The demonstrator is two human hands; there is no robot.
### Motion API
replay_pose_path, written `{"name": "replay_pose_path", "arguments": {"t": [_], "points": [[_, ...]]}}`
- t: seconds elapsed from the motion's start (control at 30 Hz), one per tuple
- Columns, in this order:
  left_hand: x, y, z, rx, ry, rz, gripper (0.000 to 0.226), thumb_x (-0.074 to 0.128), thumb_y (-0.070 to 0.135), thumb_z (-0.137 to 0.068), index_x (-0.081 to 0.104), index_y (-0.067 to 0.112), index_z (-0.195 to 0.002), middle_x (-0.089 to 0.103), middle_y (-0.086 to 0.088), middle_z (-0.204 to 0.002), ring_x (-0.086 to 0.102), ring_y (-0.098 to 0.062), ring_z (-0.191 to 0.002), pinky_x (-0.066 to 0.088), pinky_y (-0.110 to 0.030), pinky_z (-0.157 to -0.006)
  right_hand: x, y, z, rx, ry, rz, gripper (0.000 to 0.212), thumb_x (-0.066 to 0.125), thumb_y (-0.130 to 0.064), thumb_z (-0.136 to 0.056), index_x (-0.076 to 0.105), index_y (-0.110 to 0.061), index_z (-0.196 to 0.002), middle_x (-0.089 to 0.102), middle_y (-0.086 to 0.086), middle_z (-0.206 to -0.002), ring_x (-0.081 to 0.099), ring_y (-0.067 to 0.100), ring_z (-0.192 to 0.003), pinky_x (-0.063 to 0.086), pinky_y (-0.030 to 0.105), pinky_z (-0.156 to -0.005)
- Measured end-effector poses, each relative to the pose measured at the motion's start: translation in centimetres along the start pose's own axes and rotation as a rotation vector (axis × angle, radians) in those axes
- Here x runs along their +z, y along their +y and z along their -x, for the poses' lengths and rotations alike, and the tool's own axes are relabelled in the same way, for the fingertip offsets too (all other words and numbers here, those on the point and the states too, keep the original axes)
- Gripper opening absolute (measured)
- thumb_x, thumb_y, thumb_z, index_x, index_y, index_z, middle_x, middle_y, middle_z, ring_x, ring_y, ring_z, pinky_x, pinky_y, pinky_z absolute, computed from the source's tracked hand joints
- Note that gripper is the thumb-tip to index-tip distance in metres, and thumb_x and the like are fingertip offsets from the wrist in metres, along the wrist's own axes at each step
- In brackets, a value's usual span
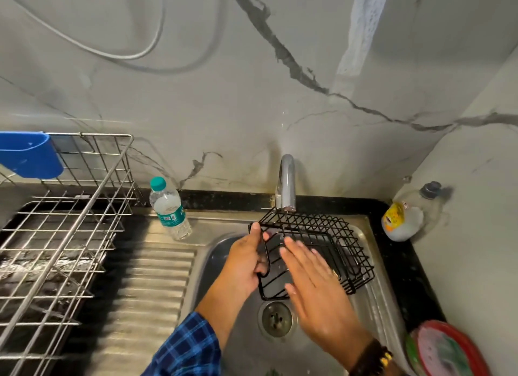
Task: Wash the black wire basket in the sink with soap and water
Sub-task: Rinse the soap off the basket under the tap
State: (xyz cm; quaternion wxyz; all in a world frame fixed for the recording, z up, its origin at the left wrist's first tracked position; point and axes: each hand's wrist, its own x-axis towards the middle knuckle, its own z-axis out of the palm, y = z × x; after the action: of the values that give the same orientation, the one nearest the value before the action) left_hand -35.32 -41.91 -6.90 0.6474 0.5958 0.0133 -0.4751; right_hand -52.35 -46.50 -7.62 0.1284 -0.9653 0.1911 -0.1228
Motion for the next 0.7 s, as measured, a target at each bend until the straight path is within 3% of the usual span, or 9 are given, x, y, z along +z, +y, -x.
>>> {"name": "replay_pose_path", "arguments": {"t": [0.1, 0.23, 0.3, 0.4, 0.5, 0.57, 0.63, 0.7], "points": [[-0.8, -0.5, -0.1, -0.096, 0.021, 0.159, 0.036, 0.051, 0.038, -0.102, 0.065, 0.016, -0.077, 0.059, 0.004, -0.063, 0.024, -0.001, -0.033, 0.014, -0.016, -0.032, -0.2, 3.2, 1.2, 0.038, -0.023, -0.060, 0.060, 0.035, -0.033, -0.099, 0.024, -0.024, -0.157, 0.022, -0.007, -0.165, 0.016, 0.005, -0.151, 0.012, 0.030, -0.123], [-3.2, -1.6, -0.5, -0.194, 0.079, 0.362, 0.035, 0.051, 0.038, -0.101, 0.065, 0.015, -0.078, 0.053, 0.005, -0.065, 0.021, -0.001, -0.030, 0.015, -0.015, -0.027, -1.2, 7.7, -1.1, 0.414, 0.027, -0.293, 0.050, 0.021, -0.046, -0.105, 0.049, -0.033, -0.144, 0.046, -0.011, -0.152, 0.033, 0.006, -0.145, 0.026, 0.030, -0.118], [-4.3, -1.9, -0.9, -0.180, 0.103, 0.408, 0.036, 0.050, 0.037, -0.102, 0.063, 0.015, -0.077, 0.053, 0.007, -0.055, 0.021, 0.000, -0.028, 0.015, -0.014, -0.025, -1.4, 9.4, -2.2, 0.732, -0.028, -0.617, 0.039, 0.036, -0.046, -0.106, 0.057, -0.031, -0.136, 0.055, -0.008, -0.141, 0.047, 0.015, -0.135, 0.033, 0.025, -0.106], [-6.5, -2.4, -2.3, -0.179, 0.129, 0.416, 0.031, 0.055, 0.041, -0.096, 0.064, 0.014, -0.085, 0.057, 0.005, -0.053, 0.033, -0.001, -0.028, 0.023, -0.014, -0.025, -1.3, 10.0, -3.3, 1.047, -0.267, -1.077, 0.058, 0.056, -0.073, -0.084, 0.060, -0.034, -0.127, 0.058, 0.000, -0.133, 0.061, 0.026, -0.117, 0.048, 0.041, -0.099], [-8.3, -2.1, -3.3, -0.202, 0.176, 0.282, 0.037, 0.051, 0.049, -0.097, 0.065, 0.016, -0.090, 0.063, 0.002, -0.066, 0.050, -0.006, -0.039, 0.038, -0.017, -0.033, -2.0, 8.7, -4.1, 0.998, -0.264, -1.137, 0.055, 0.066, -0.062, -0.080, 0.063, -0.025, -0.120, 0.060, 0.006, -0.125, 0.064, 0.021, -0.104, 0.053, 0.035, -0.081], [-8.7, -1.2, -2.9, -0.221, 0.178, 0.117, 0.050, 0.038, 0.059, -0.099, 0.066, 0.017, -0.092, 0.062, 0.001, -0.077, 0.053, -0.011, -0.059, 0.043, -0.025, -0.050, -2.3, 7.4, -4.4, 0.978, -0.209, -1.138, 0.067, 0.077, -0.063, -0.067, 0.065, -0.022, -0.117, 0.061, 0.005, -0.115, 0.061, 0.019, -0.095, 0.049, 0.030, -0.071], [-8.7, -0.6, -2.4, -0.239, 0.179, -0.017, 0.061, 0.031, 0.067, -0.097, 0.066, 0.018, -0.105, 0.064, -0.001, -0.096, 0.057, -0.018, -0.083, 0.043, -0.031, -0.065, -2.6, 6.1, -4.6, 0.928, -0.162, -1.048, 0.075, 0.077, -0.074, -0.058, 0.064, -0.031, -0.118, 0.061, -0.004, -0.120, 0.058, 0.019, -0.101, 0.048, 0.032, -0.079], [-8.9, -0.8, -2.1, -0.274, 0.143, -0.051, 0.064, 0.036, 0.071, -0.094, 0.064, 0.017, -0.112, 0.069, -0.005, -0.100, 0.064, -0.025, -0.088, 0.050, -0.035, -0.068, -3.0, 4.4, -4.7, 0.871, -0.129, -0.909, 0.074, 0.065, -0.084, -0.063, 0.061, -0.038, -0.121, 0.062, -0.011, -0.122, 0.057, 0.014, -0.110, 0.048, 0.038, -0.094]]}}
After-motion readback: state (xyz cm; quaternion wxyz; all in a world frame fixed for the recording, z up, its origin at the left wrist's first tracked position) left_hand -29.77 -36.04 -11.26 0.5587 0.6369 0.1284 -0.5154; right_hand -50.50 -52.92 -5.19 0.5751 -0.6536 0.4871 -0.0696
